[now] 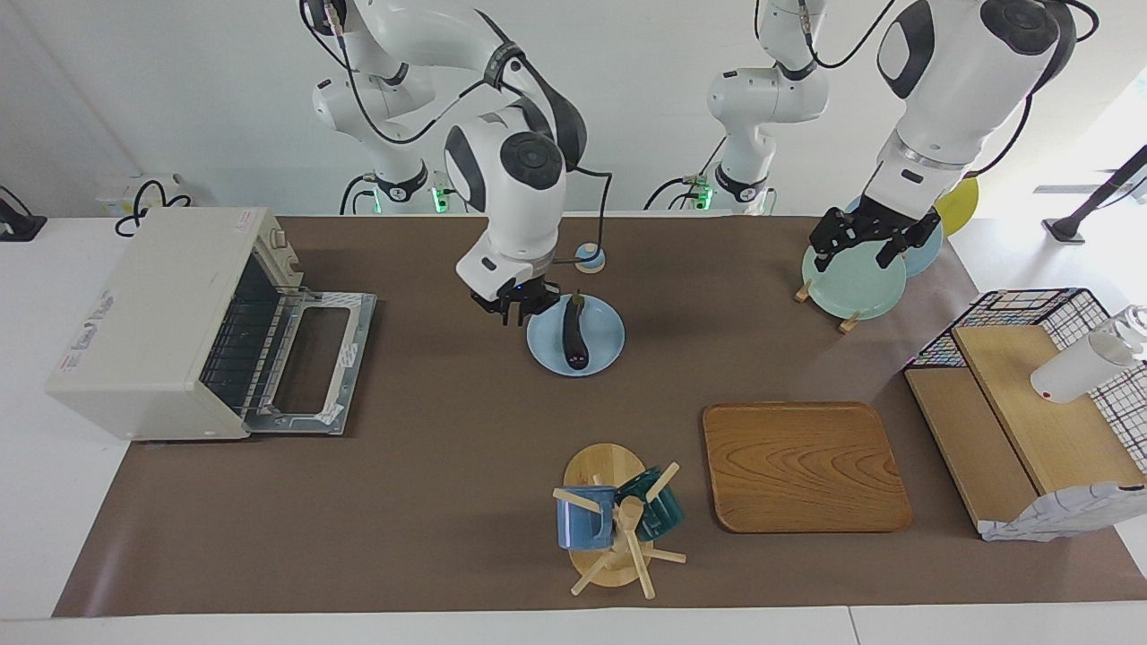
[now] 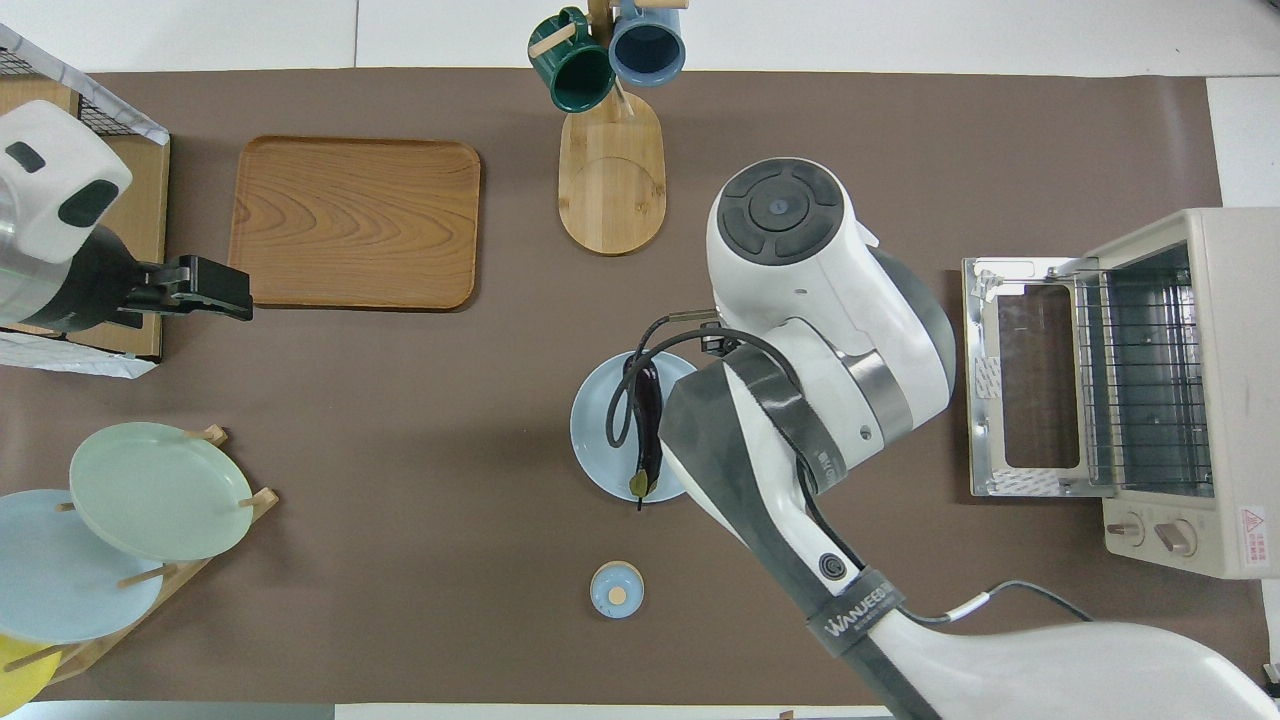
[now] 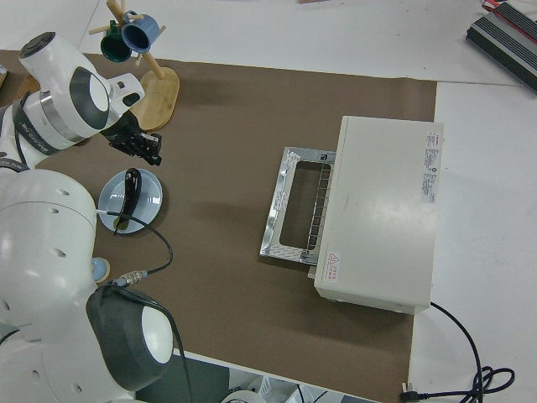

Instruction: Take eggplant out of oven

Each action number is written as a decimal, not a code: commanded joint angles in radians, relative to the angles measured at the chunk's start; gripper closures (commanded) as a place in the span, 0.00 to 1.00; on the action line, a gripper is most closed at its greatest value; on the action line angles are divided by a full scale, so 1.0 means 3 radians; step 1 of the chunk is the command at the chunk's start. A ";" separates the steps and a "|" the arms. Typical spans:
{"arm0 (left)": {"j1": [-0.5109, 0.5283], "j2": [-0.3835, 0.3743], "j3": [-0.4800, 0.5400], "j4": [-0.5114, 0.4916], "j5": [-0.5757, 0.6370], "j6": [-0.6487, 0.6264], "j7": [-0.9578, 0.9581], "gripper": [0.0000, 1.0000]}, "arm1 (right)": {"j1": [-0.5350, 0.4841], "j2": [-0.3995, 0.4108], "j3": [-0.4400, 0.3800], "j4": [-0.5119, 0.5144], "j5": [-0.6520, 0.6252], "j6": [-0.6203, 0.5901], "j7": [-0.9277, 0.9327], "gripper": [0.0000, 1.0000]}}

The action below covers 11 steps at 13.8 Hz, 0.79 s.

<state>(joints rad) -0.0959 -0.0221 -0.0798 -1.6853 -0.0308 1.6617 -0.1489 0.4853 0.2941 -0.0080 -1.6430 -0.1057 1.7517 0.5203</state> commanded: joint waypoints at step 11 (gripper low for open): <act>-0.1893 0.0215 0.0010 -0.1249 -0.0347 0.1786 -0.1636 0.00 | -0.1203 -0.0316 0.0052 -0.1600 -0.0537 0.1335 -0.0824 1.00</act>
<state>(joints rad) -0.5975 -0.0228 -0.0980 -2.0380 -0.1235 2.0985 -0.6039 0.1742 0.2337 -0.0082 -2.0722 -0.2433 2.1171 0.3083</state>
